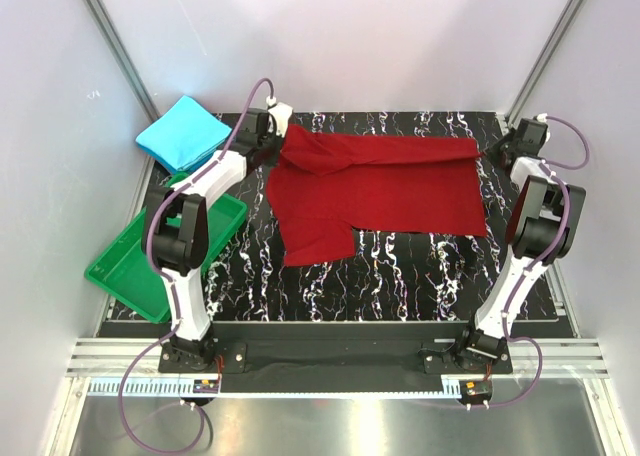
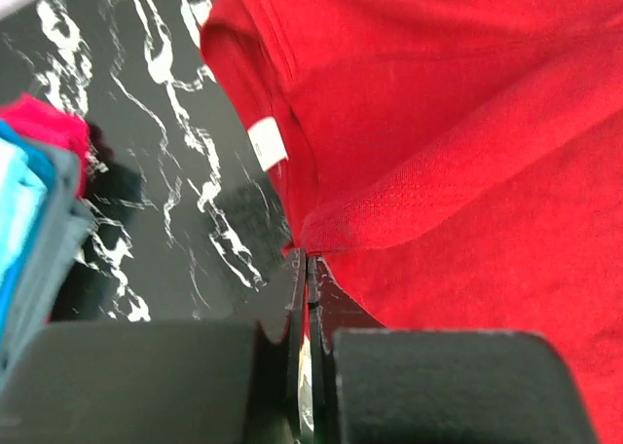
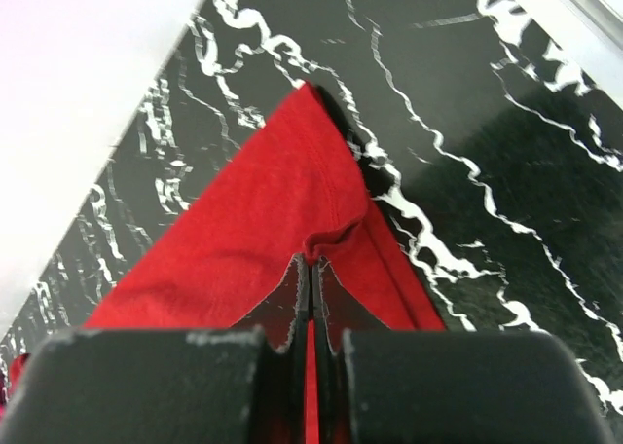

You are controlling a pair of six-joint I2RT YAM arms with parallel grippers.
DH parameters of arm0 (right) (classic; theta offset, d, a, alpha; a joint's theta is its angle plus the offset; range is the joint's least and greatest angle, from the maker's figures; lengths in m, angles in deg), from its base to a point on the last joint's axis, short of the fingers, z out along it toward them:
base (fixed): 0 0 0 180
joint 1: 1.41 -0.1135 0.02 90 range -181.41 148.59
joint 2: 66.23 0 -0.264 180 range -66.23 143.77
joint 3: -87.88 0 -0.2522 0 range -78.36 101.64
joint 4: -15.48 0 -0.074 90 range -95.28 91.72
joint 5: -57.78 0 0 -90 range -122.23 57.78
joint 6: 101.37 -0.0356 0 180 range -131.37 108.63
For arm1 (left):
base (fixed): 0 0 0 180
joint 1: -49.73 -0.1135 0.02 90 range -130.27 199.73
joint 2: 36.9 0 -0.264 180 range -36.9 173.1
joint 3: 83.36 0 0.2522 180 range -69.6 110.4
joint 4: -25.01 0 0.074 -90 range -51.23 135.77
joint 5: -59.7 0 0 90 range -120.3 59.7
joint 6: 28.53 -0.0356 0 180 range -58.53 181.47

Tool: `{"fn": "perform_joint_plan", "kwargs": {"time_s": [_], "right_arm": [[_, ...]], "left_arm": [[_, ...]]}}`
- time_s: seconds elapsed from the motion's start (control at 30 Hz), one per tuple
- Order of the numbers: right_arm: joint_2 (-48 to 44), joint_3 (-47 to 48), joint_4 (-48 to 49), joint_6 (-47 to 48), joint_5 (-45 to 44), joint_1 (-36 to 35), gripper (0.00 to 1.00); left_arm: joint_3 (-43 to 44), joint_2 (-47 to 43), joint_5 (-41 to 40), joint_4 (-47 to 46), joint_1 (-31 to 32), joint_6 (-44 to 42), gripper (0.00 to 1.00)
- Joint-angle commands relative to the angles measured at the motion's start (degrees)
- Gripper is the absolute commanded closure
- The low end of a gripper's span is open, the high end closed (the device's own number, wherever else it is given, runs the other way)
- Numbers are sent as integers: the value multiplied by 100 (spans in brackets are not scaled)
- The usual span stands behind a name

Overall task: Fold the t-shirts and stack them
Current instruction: Flatten the tshirt out

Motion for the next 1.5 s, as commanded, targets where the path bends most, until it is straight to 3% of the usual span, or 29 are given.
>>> {"fn": "perform_joint_plan", "kwargs": {"time_s": [0.0,0.73,1.1,1.23,1.47], "right_arm": [[147,16,-86,-8,80,79,100],[306,-90,-1026,-43,239,88,100],[245,112,-1246,80,142,97,100],[-106,305,-1500,80,177,97,100],[-1800,778,-2326,36,-25,97,100]], "left_arm": [[-36,-70,67,91,45,136,100],[105,309,-1049,522,45,172,100],[324,274,-910,732,62,286,100],[509,-251,-1225,900,98,382,100],[894,-1860,-1612,926,176,330,100]]}}
